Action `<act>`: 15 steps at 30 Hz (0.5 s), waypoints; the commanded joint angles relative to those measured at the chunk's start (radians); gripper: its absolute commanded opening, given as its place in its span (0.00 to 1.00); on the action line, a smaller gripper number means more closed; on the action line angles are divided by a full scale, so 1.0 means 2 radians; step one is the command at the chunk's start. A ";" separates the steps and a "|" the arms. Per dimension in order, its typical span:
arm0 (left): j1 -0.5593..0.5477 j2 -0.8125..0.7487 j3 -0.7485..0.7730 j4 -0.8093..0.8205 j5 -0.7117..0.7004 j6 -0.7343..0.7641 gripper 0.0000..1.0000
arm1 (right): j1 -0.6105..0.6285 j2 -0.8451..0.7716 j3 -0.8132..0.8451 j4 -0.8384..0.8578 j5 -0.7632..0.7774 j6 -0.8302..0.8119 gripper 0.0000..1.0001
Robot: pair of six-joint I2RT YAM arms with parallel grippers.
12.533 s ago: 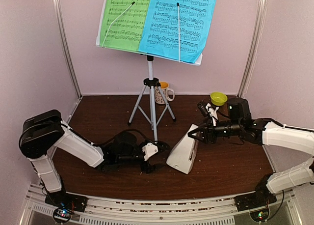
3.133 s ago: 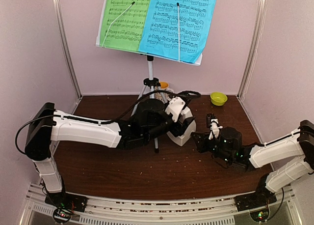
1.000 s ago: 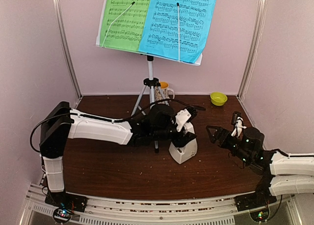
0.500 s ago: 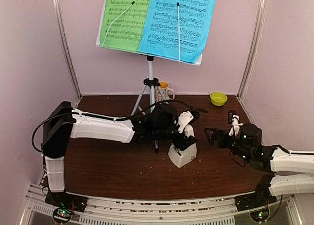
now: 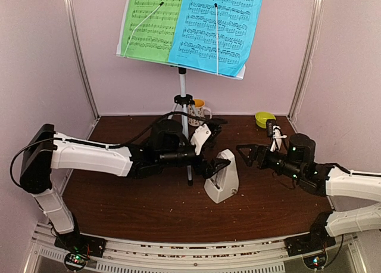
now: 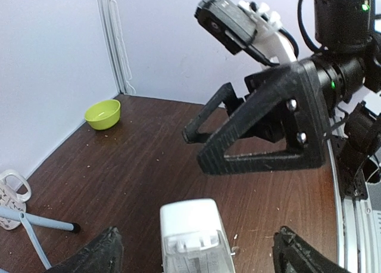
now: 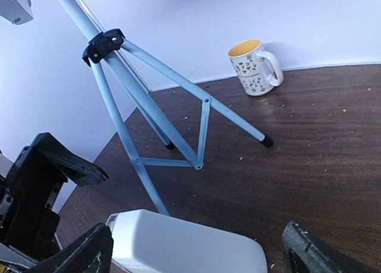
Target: Set up the instrument practice props
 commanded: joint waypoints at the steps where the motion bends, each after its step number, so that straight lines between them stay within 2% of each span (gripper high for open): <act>1: 0.009 0.002 -0.033 0.083 0.032 -0.022 0.86 | -0.002 0.024 0.018 0.024 -0.070 0.038 1.00; 10: 0.011 0.031 -0.024 0.109 0.026 -0.035 0.69 | -0.004 0.082 0.026 0.077 -0.110 0.100 0.97; 15: 0.011 0.039 -0.019 0.110 0.023 -0.032 0.65 | -0.014 0.104 0.012 0.131 -0.131 0.149 0.96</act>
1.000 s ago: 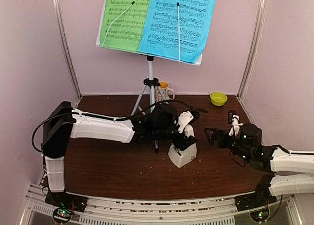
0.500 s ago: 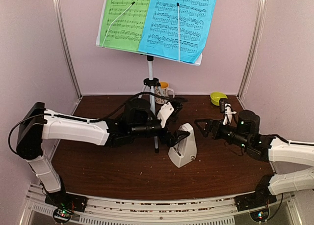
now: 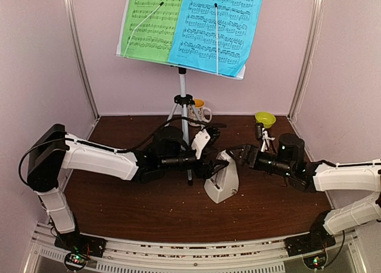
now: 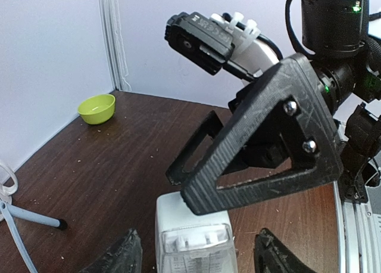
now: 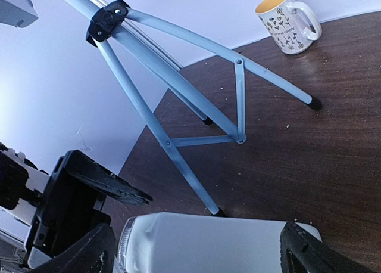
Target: Set up the instrument practice props
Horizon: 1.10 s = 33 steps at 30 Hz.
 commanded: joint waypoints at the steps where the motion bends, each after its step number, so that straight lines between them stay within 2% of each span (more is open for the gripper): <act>1: 0.003 0.009 0.013 0.038 0.001 -0.003 0.65 | -0.012 0.012 -0.004 0.068 -0.028 0.054 0.96; 10: 0.003 0.016 0.016 0.041 -0.001 -0.006 0.61 | -0.017 0.048 -0.026 0.144 -0.045 0.112 0.93; 25: 0.003 0.022 0.023 0.026 -0.009 -0.003 0.52 | -0.017 0.079 -0.052 0.159 -0.032 0.110 0.91; 30: 0.003 0.019 0.021 0.021 -0.015 -0.003 0.45 | -0.018 0.087 -0.059 0.159 -0.024 0.105 0.90; 33: 0.003 0.016 0.016 0.021 -0.020 0.000 0.34 | -0.018 0.086 -0.062 0.150 -0.017 0.096 0.89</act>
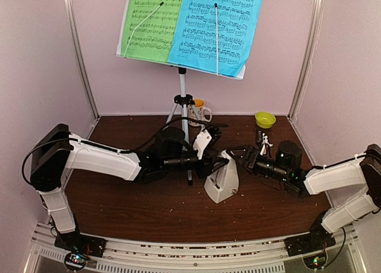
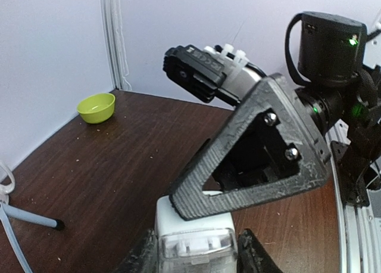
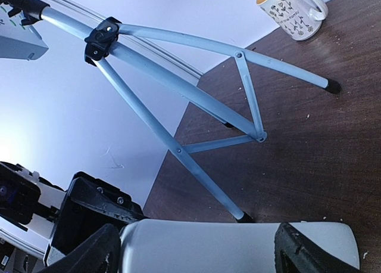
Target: Set up the instrument practice props
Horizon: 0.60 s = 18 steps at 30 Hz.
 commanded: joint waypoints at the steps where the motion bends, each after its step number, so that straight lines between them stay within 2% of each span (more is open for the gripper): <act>1: 0.003 -0.001 0.009 0.010 -0.013 0.004 0.30 | -0.002 0.008 -0.017 -0.030 0.017 -0.016 0.89; 5: 0.003 -0.007 -0.001 0.011 -0.010 0.012 0.19 | -0.002 0.012 -0.022 -0.041 0.028 -0.027 0.88; 12: 0.001 -0.015 -0.027 0.034 0.008 0.027 0.15 | -0.003 0.022 -0.032 -0.052 0.040 -0.036 0.86; 18: 0.001 -0.022 -0.049 0.061 0.019 0.033 0.03 | -0.003 0.027 -0.037 -0.061 0.045 -0.044 0.83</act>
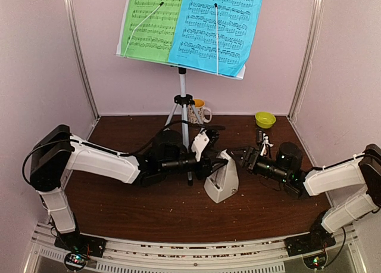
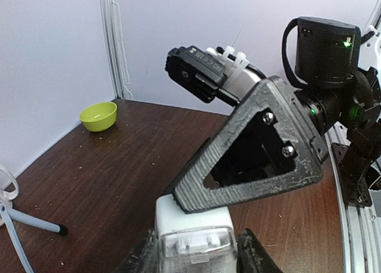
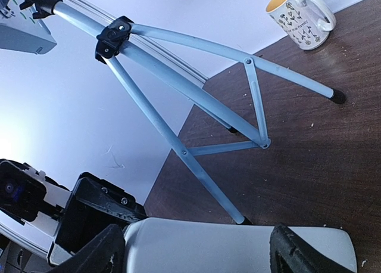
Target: Set up the instrument practice props
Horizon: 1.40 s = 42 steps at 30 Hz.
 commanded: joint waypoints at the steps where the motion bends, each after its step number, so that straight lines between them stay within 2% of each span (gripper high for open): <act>1: 0.001 -0.022 -0.030 0.025 0.021 0.025 0.02 | -0.005 0.023 -0.028 -0.089 0.035 -0.026 0.83; 9: 0.001 -0.048 -0.064 0.046 0.028 0.030 0.00 | -0.006 0.032 -0.025 -0.086 0.030 -0.029 0.83; 15: 0.035 -0.128 -0.118 0.021 0.021 -0.023 0.00 | -0.006 0.013 -0.011 -0.103 0.021 -0.041 0.85; 21: 0.059 -0.220 -0.154 -0.124 -0.020 -0.022 0.00 | -0.005 -0.003 0.010 -0.128 0.011 -0.056 0.87; 25: 0.089 -0.246 -0.168 -0.199 -0.036 -0.062 0.00 | -0.005 -0.011 0.024 -0.142 0.005 -0.065 0.89; 31: 0.151 -0.225 -0.113 -0.371 -0.069 -0.084 0.00 | -0.005 -0.026 0.054 -0.183 -0.003 -0.087 0.91; 35: 0.195 -0.184 -0.056 -0.454 -0.073 -0.098 0.00 | -0.005 -0.021 0.069 -0.194 -0.009 -0.094 0.92; 42: 0.239 -0.102 0.019 -0.501 -0.086 -0.122 0.00 | -0.005 -0.025 0.082 -0.200 -0.009 -0.097 0.94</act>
